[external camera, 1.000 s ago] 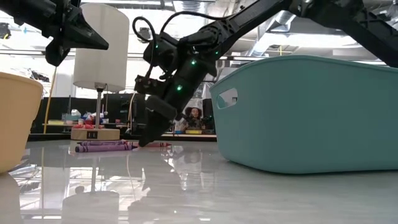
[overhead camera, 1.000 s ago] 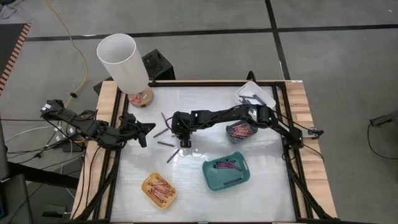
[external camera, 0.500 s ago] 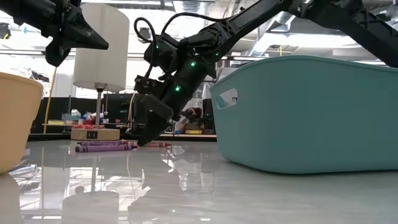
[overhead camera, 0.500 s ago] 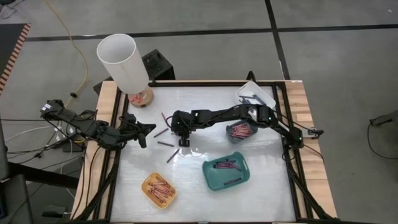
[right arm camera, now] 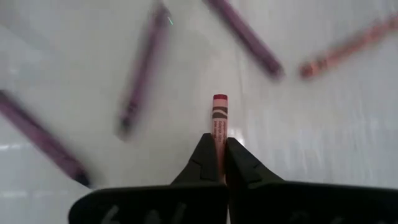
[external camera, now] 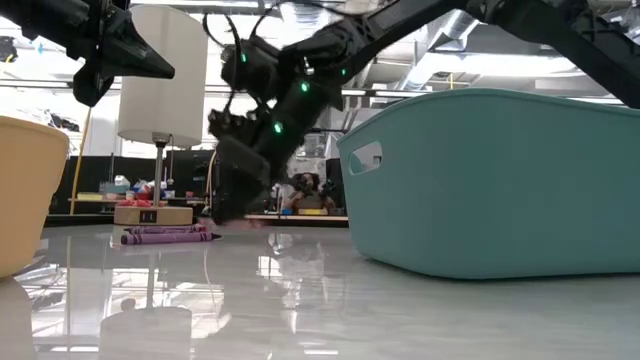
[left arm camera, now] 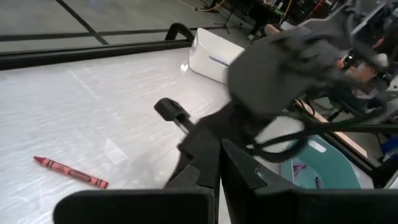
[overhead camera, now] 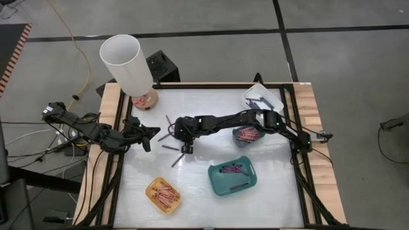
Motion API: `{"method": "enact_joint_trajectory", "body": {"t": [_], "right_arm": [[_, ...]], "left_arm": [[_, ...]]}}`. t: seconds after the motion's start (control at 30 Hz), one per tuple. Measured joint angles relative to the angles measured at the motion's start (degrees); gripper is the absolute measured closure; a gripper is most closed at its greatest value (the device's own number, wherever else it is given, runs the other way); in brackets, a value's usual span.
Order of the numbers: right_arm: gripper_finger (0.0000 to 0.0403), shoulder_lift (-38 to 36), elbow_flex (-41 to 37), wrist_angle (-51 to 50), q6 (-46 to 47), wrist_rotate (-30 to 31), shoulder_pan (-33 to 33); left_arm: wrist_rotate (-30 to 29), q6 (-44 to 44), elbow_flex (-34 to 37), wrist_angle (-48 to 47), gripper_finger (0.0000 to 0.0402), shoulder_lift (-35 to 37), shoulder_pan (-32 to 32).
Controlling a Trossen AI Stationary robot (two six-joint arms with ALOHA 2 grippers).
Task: Sort crayons
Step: Put the red crayon into the yellow bin
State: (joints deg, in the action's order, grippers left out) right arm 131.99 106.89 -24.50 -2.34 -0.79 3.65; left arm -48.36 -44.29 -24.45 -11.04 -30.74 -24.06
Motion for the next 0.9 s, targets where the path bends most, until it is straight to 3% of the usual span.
{"method": "enact_joint_trajectory", "body": {"t": [0.33,0.9], "right_arm": [[0.0401,-0.4,5.6,-0.1,-2.7,5.2,-5.4],[0.0401,-0.6,7.3,12.7,-10.4,3.8,-16.6]], "left_arm": [[0.0,0.0,0.0,0.0,0.0401,0.0,0.0],[0.0,-1.0,0.0,0.0,0.0401,0.0,0.0]]}}
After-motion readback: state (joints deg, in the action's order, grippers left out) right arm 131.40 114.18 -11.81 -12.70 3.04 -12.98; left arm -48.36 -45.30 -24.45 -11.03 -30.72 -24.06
